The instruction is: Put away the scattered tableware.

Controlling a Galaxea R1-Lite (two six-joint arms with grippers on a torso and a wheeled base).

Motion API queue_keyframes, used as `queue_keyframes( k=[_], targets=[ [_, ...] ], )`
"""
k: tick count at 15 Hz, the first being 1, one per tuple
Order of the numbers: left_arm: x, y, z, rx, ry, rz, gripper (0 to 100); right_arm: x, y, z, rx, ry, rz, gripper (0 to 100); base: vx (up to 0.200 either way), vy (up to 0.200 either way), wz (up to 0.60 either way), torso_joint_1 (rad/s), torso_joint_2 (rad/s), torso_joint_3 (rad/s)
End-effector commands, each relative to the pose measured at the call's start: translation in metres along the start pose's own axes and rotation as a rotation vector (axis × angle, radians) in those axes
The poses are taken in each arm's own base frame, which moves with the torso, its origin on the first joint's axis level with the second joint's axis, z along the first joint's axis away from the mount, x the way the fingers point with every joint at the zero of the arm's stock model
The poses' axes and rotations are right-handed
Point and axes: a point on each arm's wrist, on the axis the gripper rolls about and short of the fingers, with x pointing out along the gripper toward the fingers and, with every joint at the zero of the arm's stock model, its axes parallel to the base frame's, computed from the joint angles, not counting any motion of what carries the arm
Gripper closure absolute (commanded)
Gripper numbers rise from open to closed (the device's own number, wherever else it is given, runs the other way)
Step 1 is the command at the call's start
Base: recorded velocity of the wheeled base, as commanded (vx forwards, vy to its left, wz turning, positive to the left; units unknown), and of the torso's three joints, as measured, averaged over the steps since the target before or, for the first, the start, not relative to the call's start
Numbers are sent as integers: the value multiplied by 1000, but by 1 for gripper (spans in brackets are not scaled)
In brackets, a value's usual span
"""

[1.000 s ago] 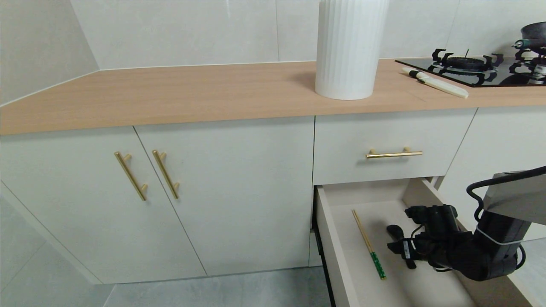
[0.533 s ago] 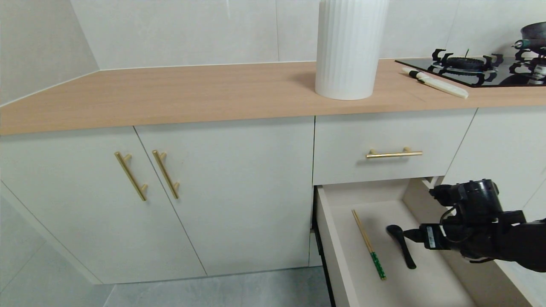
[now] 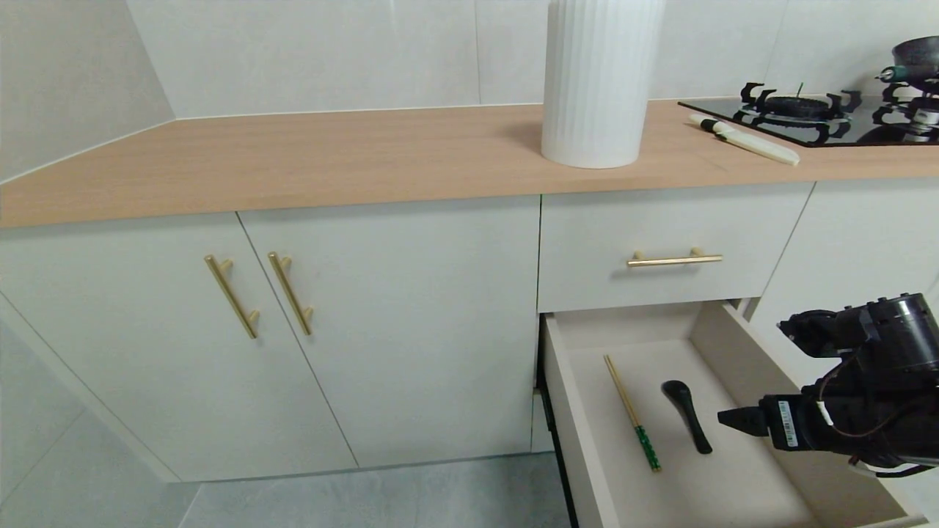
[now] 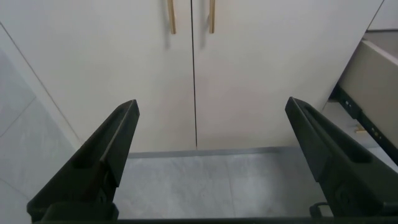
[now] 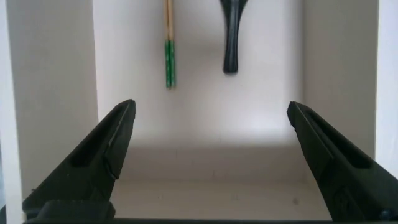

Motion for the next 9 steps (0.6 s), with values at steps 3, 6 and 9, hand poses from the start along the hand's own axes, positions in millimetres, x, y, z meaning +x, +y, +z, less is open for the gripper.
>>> queue_keyframes(
  k=[3,6,9],
  targets=[
    [0,0,0,0,2,1,0,-13,0,-2,-7,-3,4,0,-200,0,0,2,2,2],
    [0,0,0,0,-1,1,0,-30,9,-10,-69,35,38,0,-67,0,0,-1,1,2],
    [0,0,0,0,1,1,0,-44,16,-12,-120,134,44,0,0,0,0,0,0,0]
  ],
)
